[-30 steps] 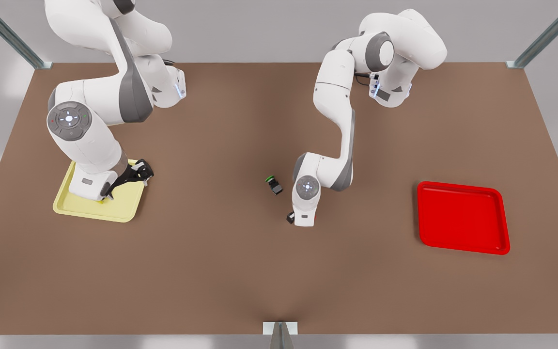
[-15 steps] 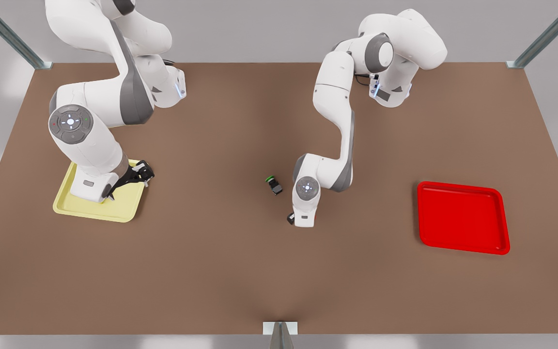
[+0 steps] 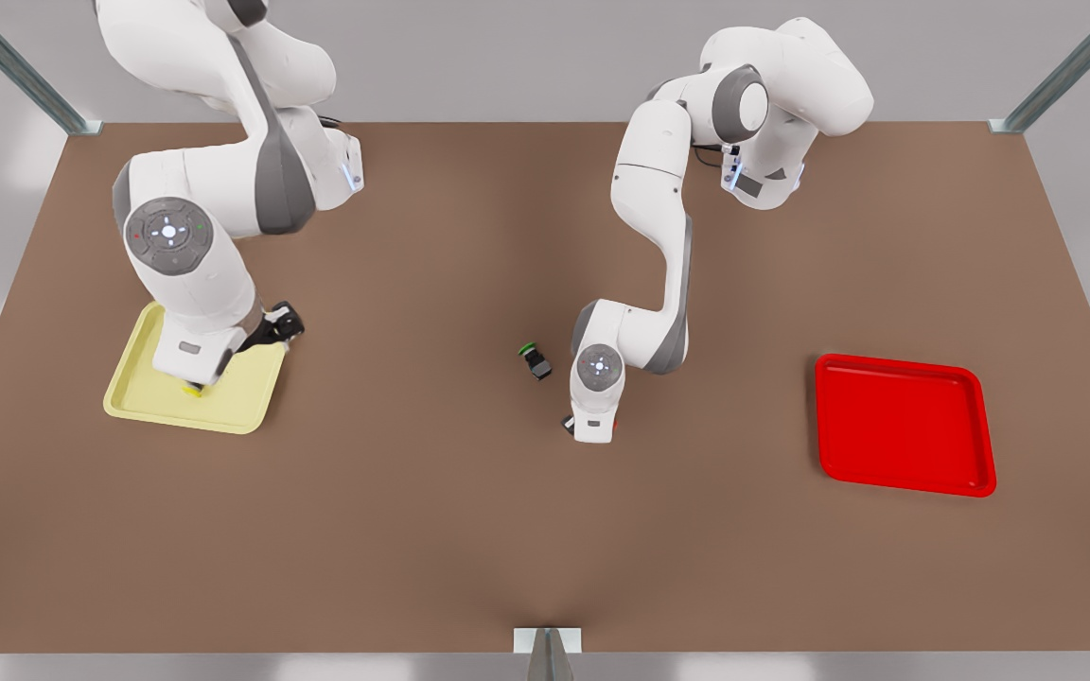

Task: Place the switches on the corresponding trays according to their colors

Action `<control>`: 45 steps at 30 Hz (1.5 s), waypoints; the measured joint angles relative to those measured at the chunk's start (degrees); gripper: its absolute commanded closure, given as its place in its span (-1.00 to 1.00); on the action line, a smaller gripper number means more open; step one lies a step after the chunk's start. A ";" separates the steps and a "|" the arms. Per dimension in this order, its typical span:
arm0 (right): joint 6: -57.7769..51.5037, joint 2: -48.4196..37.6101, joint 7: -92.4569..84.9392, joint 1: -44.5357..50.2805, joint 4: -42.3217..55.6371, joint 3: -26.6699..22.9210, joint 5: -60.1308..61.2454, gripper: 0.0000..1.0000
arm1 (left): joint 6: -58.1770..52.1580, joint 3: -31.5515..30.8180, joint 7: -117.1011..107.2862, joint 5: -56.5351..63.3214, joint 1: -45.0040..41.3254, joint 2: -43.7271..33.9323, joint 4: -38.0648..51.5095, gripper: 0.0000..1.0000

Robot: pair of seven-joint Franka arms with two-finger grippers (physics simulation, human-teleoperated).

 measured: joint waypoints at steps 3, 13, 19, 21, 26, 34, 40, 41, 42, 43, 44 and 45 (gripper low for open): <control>-1.59 0.01 0.06 1.91 2.46 0.15 0.72 -1.00 | -0.06 0.00 -0.05 0.00 0.00 0.00 0.00 -0.35; -1.75 0.12 0.00 1.90 1.94 0.08 0.54 -1.00 | 0.26 -0.09 0.09 0.00 0.00 0.00 -0.05 -0.22; -2.46 0.09 0.08 1.95 1.94 0.17 0.54 -1.00 | 0.17 -0.09 0.09 0.00 -0.17 0.00 0.00 -0.16; -2.46 0.17 0.08 1.94 1.85 0.17 0.54 -1.00 | 0.08 -0.18 0.09 0.00 -0.18 0.00 -0.01 -0.16; -2.37 0.18 0.08 2.04 1.94 0.17 0.45 -1.00 | -0.01 -0.18 0.09 0.00 -0.18 0.00 -0.05 -0.10; -2.41 0.18 0.08 2.03 2.12 0.17 0.45 -1.00 | -0.26 -0.18 0.08 0.02 -0.18 -0.22 0.00 -0.07; -2.37 0.21 0.08 2.03 2.12 0.17 0.36 -1.00 | -0.37 -0.18 -0.02 0.27 -0.18 -0.70 0.18 -0.07; -2.37 0.26 0.08 2.04 2.12 0.17 0.36 -1.00 | -0.46 -0.24 -0.02 0.33 -0.09 -0.95 0.18 -0.07; -2.37 0.26 0.08 2.03 2.12 0.17 0.31 -1.00 | -0.53 -0.26 0.06 0.43 0.00 -1.37 0.18 -0.07; -2.37 0.26 0.08 2.03 2.12 0.17 0.36 -1.00 | -0.95 -0.26 0.13 0.58 0.17 -1.88 0.18 -0.07; -2.37 0.26 0.08 2.04 2.03 0.17 0.28 -1.00 | -1.47 -0.17 0.15 0.75 0.50 -2.84 0.18 -0.07; -2.37 0.26 0.08 2.03 2.03 0.17 0.35 -1.00 | -2.27 -0.17 0.40 0.92 0.60 -3.19 0.05 -0.07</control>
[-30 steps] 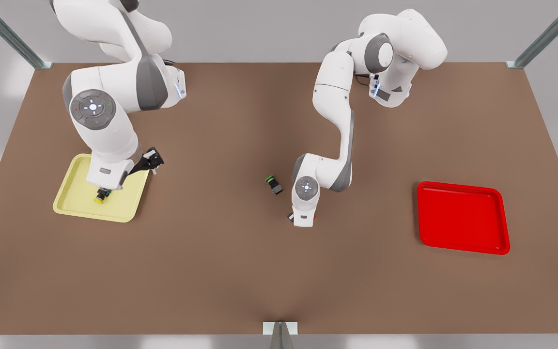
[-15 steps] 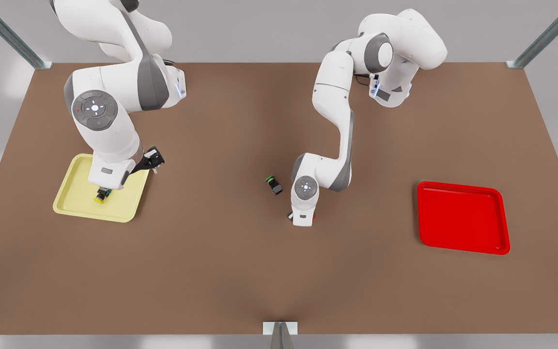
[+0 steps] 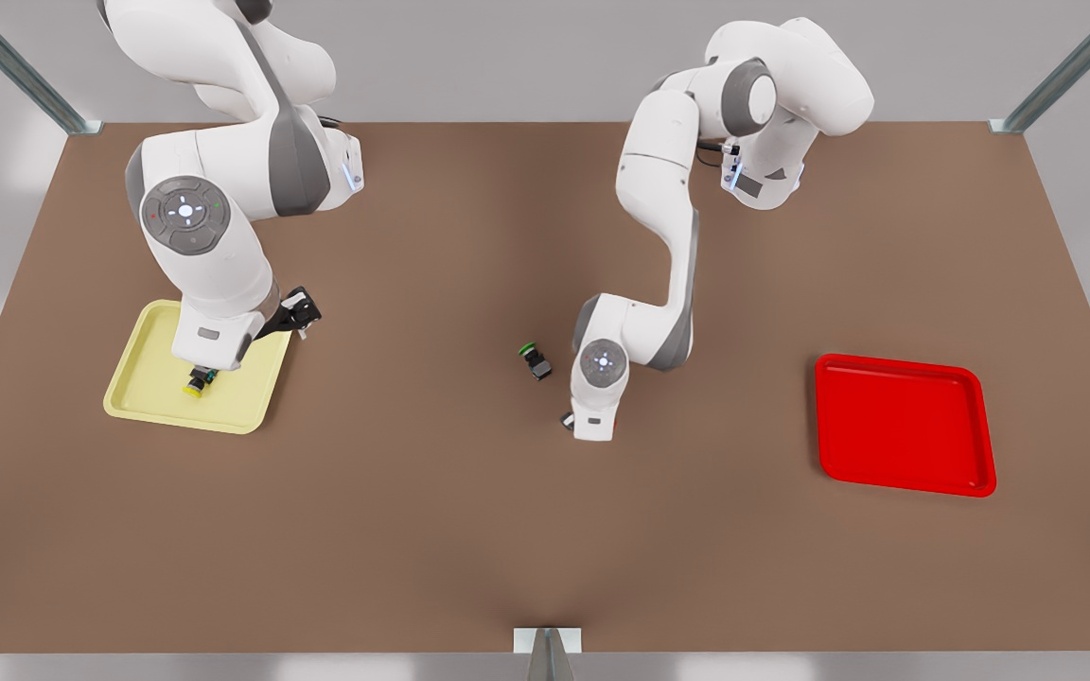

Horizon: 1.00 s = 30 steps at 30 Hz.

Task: Place the switches on the corresponding trays according to their colors

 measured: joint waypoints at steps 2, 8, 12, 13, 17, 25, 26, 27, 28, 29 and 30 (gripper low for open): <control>0.00 0.00 0.00 0.01 0.00 0.00 -0.03 -1.00 | -1.20 0.00 0.59 0.31 0.44 -1.44 -0.13 -0.07; 0.00 0.00 0.00 0.43 0.09 0.00 -0.07 -1.00 | -5.30 0.18 1.14 1.05 0.89 -4.62 -0.35 -0.07; 0.00 0.00 0.00 0.37 0.09 0.00 -0.16 -1.00 | -7.61 0.22 6.89 1.95 1.62 -9.68 -5.63 -0.07; 0.00 0.00 0.00 0.35 0.09 0.00 -0.16 -1.00 | -7.58 0.25 8.19 2.45 1.48 -11.41 -7.67 -0.07; 0.00 0.01 0.00 0.36 0.09 0.00 -0.11 -1.00 | -7.00 0.26 10.74 6.21 0.20 -19.26 -15.76 -0.07; -0.09 0.05 0.00 0.82 0.09 0.00 -0.16 -1.00 | -3.31 0.17 20.62 15.11 2.78 -28.18 -26.30 -0.07; -0.04 0.09 0.00 0.77 0.09 0.00 -0.16 -1.00 | -3.02 0.17 22.49 16.15 4.08 -28.83 -26.73 -0.07; -0.04 0.09 0.00 0.80 0.09 0.00 -0.16 -1.00 | -2.39 0.17 24.13 17.14 5.05 -29.67 -27.61 -0.07; -0.09 0.09 0.00 0.80 0.09 0.00 -0.16 -1.00 | -2.25 0.10 25.98 18.06 6.35 -30.02 -28.04 -0.07; -0.09 0.06 0.00 0.79 0.09 0.00 -0.16 -1.00 | -2.23 0.08 28.05 18.81 7.40 -30.21 -28.39 -0.07; -0.09 0.00 0.00 0.80 0.09 0.00 -0.16 -1.00 | -2.28 0.08 29.70 19.54 8.88 -30.43 -28.43 -0.07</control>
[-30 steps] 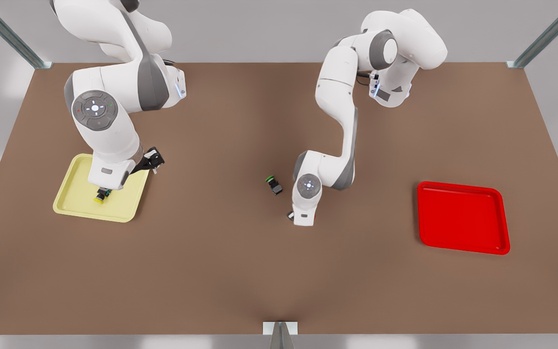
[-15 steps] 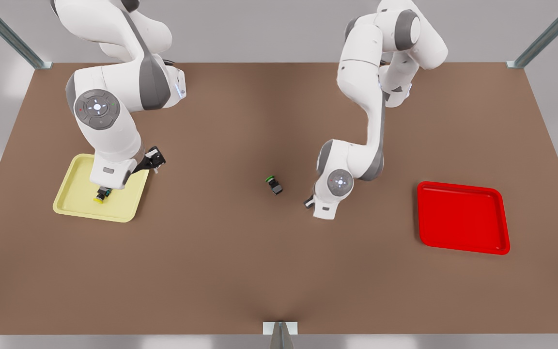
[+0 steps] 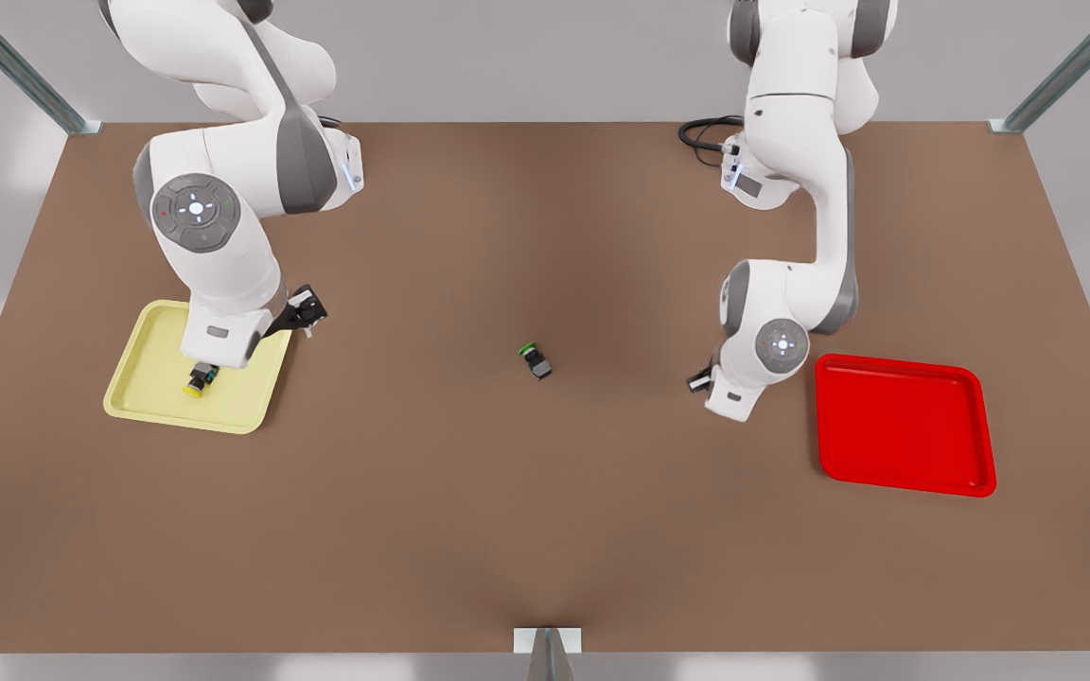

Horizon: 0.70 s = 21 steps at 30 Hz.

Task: Place the switches on the corresponding trays according to their colors

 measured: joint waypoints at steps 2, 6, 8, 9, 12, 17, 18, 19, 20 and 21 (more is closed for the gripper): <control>-0.09 0.05 -0.05 0.11 0.00 0.00 0.00 -1.00 | -0.03 -0.16 3.77 1.16 3.57 -0.30 -0.27 -0.07; -0.09 0.08 0.00 0.37 0.00 0.00 0.00 -1.00 | 0.15 -0.27 7.96 2.29 7.26 -0.76 -1.29 -0.08; -0.09 0.09 0.00 0.41 0.00 0.00 0.00 -1.00 | 0.16 -0.35 10.73 2.55 10.26 -1.33 -1.49 -0.08; -0.09 0.09 0.00 0.43 0.00 0.00 0.00 -1.00 | 0.16 -0.44 12.24 2.63 11.46 -1.38 -1.50 -0.08; -0.09 0.01 0.00 0.43 0.00 0.00 0.00 -1.00 | 0.16 -0.52 15.68 2.74 14.21 -1.21 -1.50 -0.08; -0.09 0.01 0.00 0.44 0.05 0.00 0.00 -1.00 | 1.91 -2.50 23.85 2.97 21.55 -1.02 -1.43 -0.08; -0.09 0.08 0.00 0.44 0.09 0.00 0.00 -1.00 | 1.93 -2.63 24.97 3.12 22.80 -1.07 -1.46 -0.08; -0.09 0.01 0.00 0.43 0.09 0.00 0.00 -1.00 | 1.94 -2.64 26.15 3.36 23.79 -1.11 -1.57 -0.08; -0.09 0.08 0.00 0.44 0.09 0.00 0.00 -1.00 | 1.94 -2.69 27.28 3.60 25.23 -1.12 -1.67 -0.08; -0.09 0.09 0.00 0.44 0.00 0.00 0.00 -1.00 | 1.94 -2.73 28.58 3.77 26.33 -1.11 -1.68 -0.09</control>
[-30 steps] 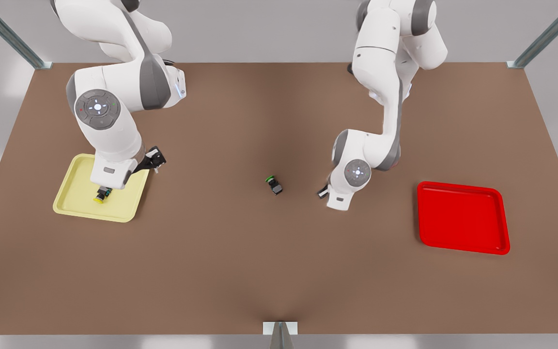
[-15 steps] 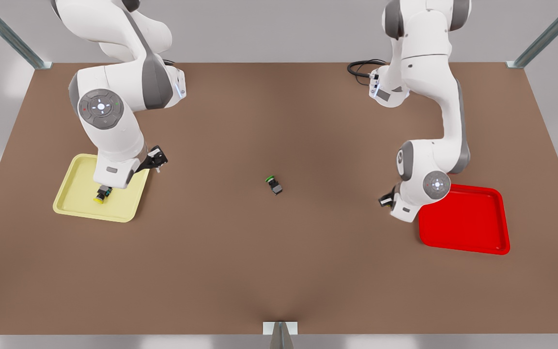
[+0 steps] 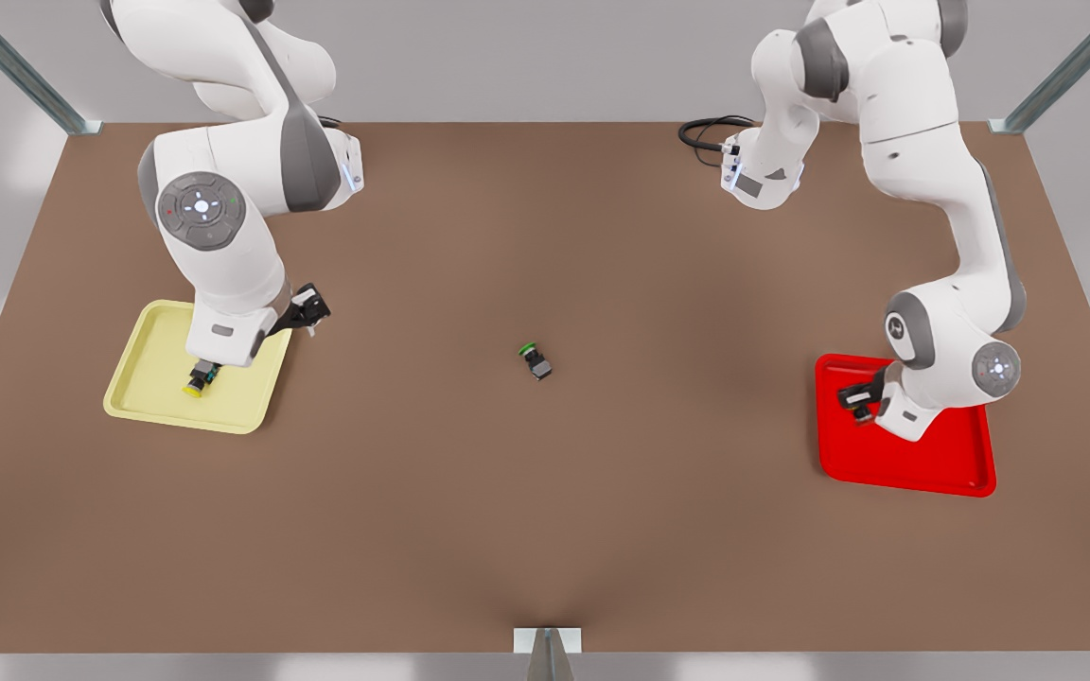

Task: Place the switches on the corresponding trays according to their colors

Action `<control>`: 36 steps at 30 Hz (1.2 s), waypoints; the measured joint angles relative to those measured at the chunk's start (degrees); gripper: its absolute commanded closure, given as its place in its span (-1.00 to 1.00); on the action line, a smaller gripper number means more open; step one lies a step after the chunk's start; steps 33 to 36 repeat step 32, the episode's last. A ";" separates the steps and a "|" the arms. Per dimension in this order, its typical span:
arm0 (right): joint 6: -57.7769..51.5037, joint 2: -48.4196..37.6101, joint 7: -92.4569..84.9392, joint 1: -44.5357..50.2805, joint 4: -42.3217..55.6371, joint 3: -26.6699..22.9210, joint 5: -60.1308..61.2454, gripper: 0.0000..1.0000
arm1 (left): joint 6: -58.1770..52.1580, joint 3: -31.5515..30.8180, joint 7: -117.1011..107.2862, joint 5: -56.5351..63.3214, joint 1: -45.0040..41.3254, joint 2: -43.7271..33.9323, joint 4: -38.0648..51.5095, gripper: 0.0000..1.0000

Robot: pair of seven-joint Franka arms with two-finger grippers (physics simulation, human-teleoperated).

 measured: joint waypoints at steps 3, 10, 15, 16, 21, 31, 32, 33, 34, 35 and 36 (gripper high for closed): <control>-0.01 -0.09 -0.07 0.00 0.00 0.00 0.00 -1.00 | 1.64 -5.29 2.31 1.03 6.90 -0.08 0.07 -0.10; -0.62 -0.08 0.00 -0.16 0.33 0.00 -0.01 -1.00 | 5.24 -7.01 3.54 1.98 9.27 0.98 0.17 -1.00; -0.44 -0.05 -0.09 -0.34 0.35 -0.18 -0.25 -1.00 | 4.54 -7.72 3.25 1.43 7.83 0.26 0.12 -1.00; -0.44 0.00 -0.09 -0.36 0.35 -0.18 -0.73 -1.00 | 4.11 -7.73 3.28 1.41 7.01 -0.86 -0.04 -1.00; -0.69 -1.24 -0.09 -2.57 3.50 -1.06 -1.95 -1.00 | -13.48 -7.68 -6.36 4.63 -0.81 -7.70 9.07 -1.00; -3.34 -2.46 -0.25 -9.58 7.03 -0.96 0.24 -1.00 | -33.24 -38.45 -5.16 18.57 30.52 -23.36 21.61 -1.00; -3.34 -2.37 -0.26 -10.11 7.03 -0.98 0.26 -1.00 | -33.65 -38.49 -5.25 18.80 30.24 -23.86 21.00 -1.00; -3.34 -2.37 -0.26 -10.11 7.03 -0.98 0.26 -1.00 | -33.65 -38.49 -5.25 18.80 30.24 -23.86 21.00 -1.00; -3.34 -2.37 -0.26 -10.11 7.03 -0.98 0.26 -1.00 | -33.65 -38.49 -5.25 18.80 30.24 -23.86 21.00 -1.00; -3.34 -2.37 -0.26 -10.11 7.03 -0.98 0.26 -1.00 | -33.65 -38.49 -5.25 18.80 30.24 -23.86 21.00 -1.00; -3.34 -2.37 -0.26 -10.11 7.03 -0.98 0.26 -1.00 | -33.65 -38.49 -5.25 18.80 30.24 -23.86 21.00 -1.00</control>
